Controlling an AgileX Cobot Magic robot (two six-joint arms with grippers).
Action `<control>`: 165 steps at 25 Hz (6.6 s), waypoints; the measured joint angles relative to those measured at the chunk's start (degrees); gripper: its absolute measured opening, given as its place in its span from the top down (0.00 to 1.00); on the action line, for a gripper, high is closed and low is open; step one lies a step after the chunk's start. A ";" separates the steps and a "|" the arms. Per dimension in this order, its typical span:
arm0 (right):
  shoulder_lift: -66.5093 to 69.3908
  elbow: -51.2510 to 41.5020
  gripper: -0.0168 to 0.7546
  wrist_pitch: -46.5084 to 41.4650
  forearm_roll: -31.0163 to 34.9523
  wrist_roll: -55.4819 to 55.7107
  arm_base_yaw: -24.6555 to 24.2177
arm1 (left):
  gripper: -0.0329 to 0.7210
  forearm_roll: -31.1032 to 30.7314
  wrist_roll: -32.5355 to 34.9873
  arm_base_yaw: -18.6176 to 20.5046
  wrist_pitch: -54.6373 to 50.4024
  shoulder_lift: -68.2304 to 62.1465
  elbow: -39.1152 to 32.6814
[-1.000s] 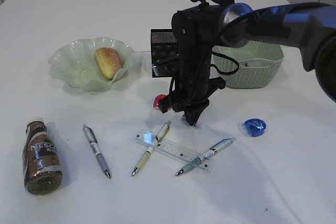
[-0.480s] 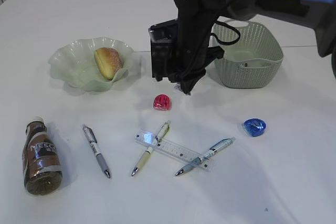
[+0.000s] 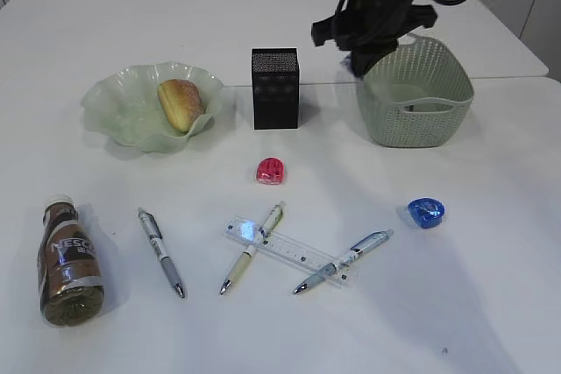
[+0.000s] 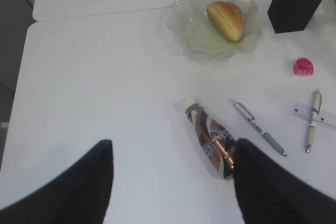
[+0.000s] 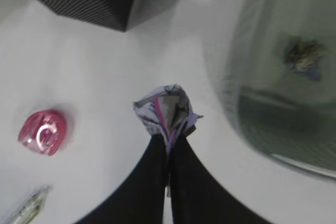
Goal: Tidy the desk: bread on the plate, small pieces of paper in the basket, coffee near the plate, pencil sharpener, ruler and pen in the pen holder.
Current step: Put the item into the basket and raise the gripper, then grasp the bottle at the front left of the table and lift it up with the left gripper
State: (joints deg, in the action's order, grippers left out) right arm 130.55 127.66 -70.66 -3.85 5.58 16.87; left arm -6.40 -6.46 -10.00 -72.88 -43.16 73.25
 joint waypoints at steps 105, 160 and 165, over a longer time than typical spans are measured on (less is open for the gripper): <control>-63.09 -50.76 0.43 -1.39 8.64 -0.42 -12.18 | 0.24 10.28 -21.41 0.00 12.45 -58.50 0.00; -60.30 -50.76 0.43 -1.39 5.13 -0.51 -6.82 | 0.63 6.06 -24.24 -0.13 16.21 -74.05 0.10; -59.69 -50.76 0.43 -1.39 5.11 -0.51 -6.82 | 0.63 5.08 -22.13 -0.13 15.63 -74.05 0.10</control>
State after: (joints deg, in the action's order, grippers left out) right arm 70.86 76.90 -72.05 1.26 5.07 10.04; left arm -1.32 -28.59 -10.13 -57.25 -117.21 73.35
